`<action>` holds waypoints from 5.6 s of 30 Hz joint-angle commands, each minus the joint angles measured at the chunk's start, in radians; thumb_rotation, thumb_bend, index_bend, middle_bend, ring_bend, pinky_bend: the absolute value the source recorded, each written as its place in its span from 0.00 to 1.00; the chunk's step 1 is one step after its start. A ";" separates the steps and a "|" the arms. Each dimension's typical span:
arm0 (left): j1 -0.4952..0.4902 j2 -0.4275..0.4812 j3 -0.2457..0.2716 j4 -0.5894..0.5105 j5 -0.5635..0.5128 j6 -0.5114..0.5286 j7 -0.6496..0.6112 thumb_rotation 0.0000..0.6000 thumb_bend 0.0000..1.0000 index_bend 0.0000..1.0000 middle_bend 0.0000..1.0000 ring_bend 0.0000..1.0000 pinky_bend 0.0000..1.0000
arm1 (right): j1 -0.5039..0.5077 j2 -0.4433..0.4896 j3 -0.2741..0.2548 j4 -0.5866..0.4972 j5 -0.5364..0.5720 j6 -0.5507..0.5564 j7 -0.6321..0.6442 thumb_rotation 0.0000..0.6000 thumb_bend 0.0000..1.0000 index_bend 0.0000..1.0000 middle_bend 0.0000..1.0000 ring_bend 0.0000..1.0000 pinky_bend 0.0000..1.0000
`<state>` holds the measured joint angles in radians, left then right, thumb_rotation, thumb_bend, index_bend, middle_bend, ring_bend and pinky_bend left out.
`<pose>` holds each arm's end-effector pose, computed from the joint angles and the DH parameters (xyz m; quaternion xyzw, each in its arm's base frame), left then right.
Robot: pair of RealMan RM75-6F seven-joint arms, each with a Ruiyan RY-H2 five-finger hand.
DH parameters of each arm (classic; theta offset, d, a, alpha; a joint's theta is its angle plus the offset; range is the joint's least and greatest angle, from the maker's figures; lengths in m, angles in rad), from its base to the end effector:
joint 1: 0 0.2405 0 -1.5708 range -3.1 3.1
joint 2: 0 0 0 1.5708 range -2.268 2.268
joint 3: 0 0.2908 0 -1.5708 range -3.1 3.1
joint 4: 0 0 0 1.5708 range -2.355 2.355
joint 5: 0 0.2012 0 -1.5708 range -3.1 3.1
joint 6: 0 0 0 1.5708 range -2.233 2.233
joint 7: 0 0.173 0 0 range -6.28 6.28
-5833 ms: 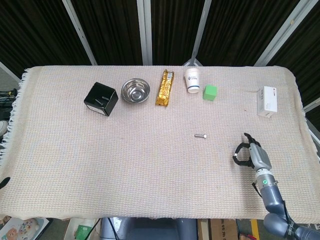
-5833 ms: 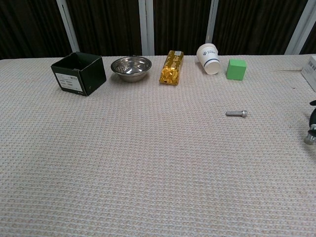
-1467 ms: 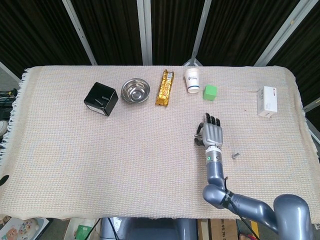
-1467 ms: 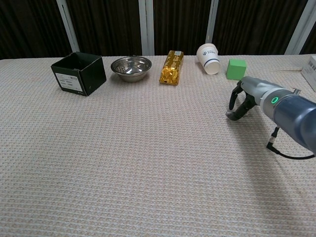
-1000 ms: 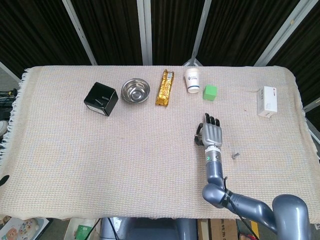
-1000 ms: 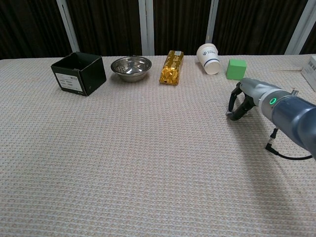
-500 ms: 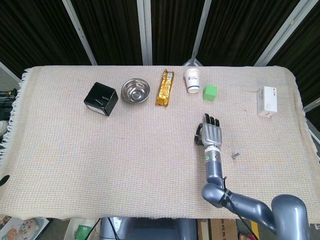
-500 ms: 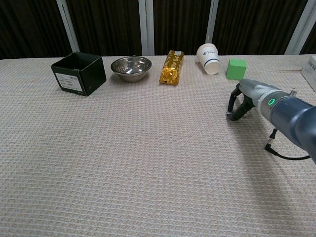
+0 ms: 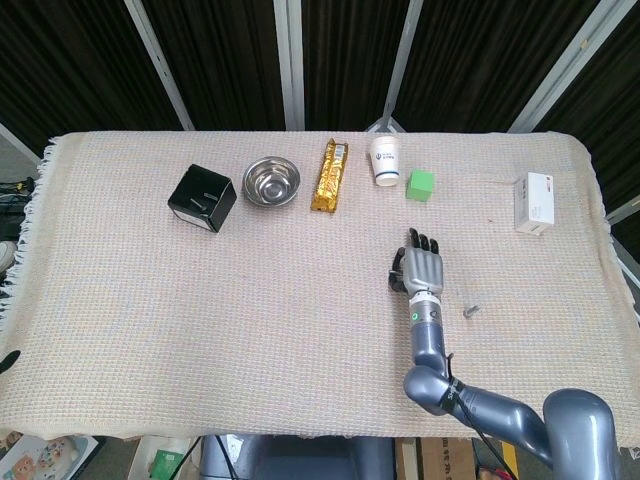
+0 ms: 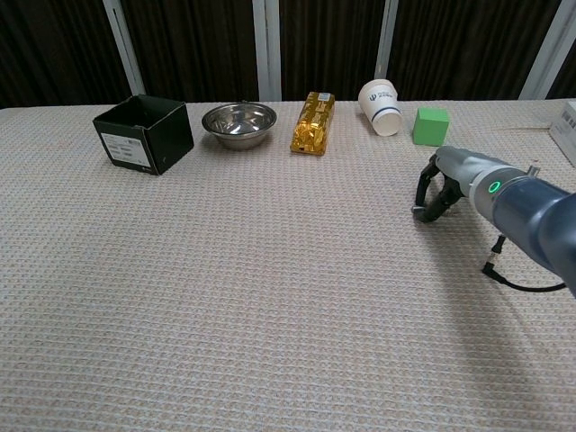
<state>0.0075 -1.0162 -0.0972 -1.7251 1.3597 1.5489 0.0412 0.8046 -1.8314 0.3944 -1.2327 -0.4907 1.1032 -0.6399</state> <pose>-0.3527 0.1859 0.2338 -0.5186 -0.3999 -0.3595 0.6648 -0.2031 -0.4289 -0.0590 0.5631 -0.5413 0.2887 0.5537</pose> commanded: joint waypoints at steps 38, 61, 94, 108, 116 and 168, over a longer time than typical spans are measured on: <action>0.003 0.001 0.003 -0.003 0.004 0.005 -0.001 1.00 0.04 0.14 0.11 0.01 0.01 | -0.026 0.071 0.039 -0.133 -0.032 0.019 0.063 1.00 0.38 0.61 0.00 0.00 0.00; 0.003 0.000 0.004 -0.004 0.006 0.007 0.003 1.00 0.04 0.14 0.11 0.01 0.01 | -0.041 0.097 0.070 -0.146 -0.012 -0.012 0.163 1.00 0.38 0.61 0.00 0.00 0.00; 0.002 -0.001 0.003 -0.006 0.004 0.006 0.006 1.00 0.04 0.14 0.11 0.01 0.01 | -0.041 0.102 0.060 -0.127 -0.009 -0.033 0.224 1.00 0.38 0.58 0.00 0.00 0.00; 0.002 -0.002 0.003 -0.007 0.002 0.006 0.010 1.00 0.04 0.14 0.11 0.01 0.01 | -0.037 0.118 0.046 -0.144 0.010 -0.042 0.207 1.00 0.38 0.54 0.00 0.00 0.00; 0.003 -0.002 0.003 -0.007 0.002 0.007 0.008 1.00 0.04 0.14 0.11 0.01 0.01 | -0.035 0.125 0.044 -0.151 0.010 -0.040 0.207 1.00 0.38 0.49 0.00 0.00 0.00; 0.016 -0.006 0.014 -0.011 0.037 0.035 0.008 1.00 0.04 0.11 0.07 0.01 0.01 | -0.720 0.697 -0.394 -0.437 -1.044 0.518 0.602 1.00 0.24 0.20 0.01 0.00 0.00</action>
<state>0.0234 -1.0222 -0.0829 -1.7360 1.3969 1.5847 0.0487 0.1007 -1.1511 0.0193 -1.6818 -1.5202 1.6314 -0.0523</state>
